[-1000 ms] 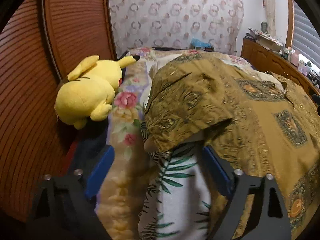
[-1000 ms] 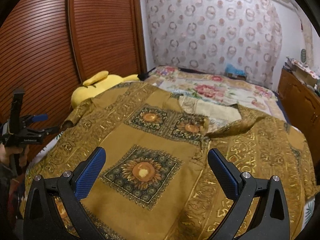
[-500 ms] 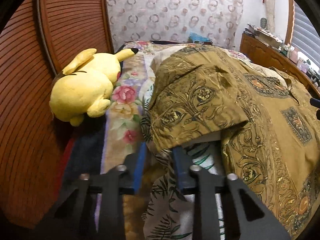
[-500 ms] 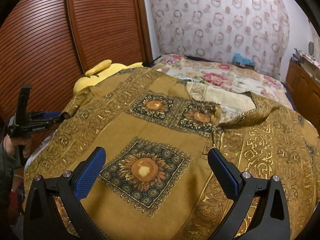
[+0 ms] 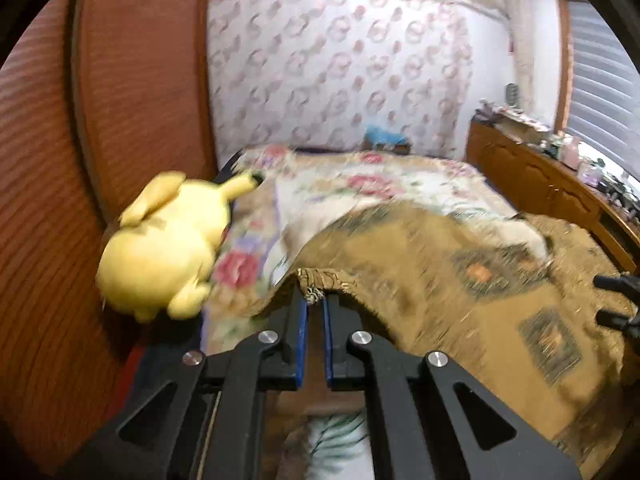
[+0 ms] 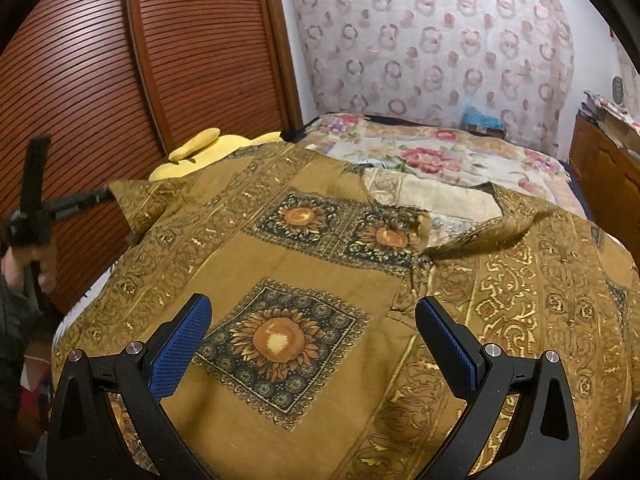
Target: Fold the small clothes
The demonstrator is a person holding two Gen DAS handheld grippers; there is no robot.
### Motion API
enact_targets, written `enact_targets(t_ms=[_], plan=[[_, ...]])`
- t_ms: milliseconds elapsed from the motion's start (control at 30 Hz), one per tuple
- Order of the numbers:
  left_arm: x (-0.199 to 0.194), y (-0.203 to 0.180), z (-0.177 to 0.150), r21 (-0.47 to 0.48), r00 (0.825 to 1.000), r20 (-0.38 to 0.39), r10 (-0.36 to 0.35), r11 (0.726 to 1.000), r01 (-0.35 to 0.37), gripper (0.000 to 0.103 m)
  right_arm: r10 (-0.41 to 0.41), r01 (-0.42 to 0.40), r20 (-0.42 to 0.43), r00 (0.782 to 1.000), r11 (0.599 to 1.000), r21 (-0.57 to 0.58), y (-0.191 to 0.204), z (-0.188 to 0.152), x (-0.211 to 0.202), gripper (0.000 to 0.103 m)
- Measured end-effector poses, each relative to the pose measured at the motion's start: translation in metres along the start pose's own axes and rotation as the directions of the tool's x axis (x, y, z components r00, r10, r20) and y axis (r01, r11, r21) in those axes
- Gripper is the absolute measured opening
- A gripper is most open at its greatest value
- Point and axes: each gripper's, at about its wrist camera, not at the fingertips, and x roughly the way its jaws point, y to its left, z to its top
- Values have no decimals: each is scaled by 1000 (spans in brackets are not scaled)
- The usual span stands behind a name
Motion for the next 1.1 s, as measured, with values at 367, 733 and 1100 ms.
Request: enact_targets(t_ms=[367, 733, 1100], plan=[[11, -91, 23, 150, 982, -33, -187, 970, 190, 2, -60, 58, 25, 998, 997, 55, -28, -3, -23, 103], [2, -100, -4, 142, 979, -83, -187, 970, 197, 22, -63, 63, 7, 998, 997, 39, -31, -2, -21, 103], [-18, -56, -10, 77, 993, -19, -119, 990, 120, 55, 42, -46, -36, 998, 992, -116, 0, 50, 8, 93]])
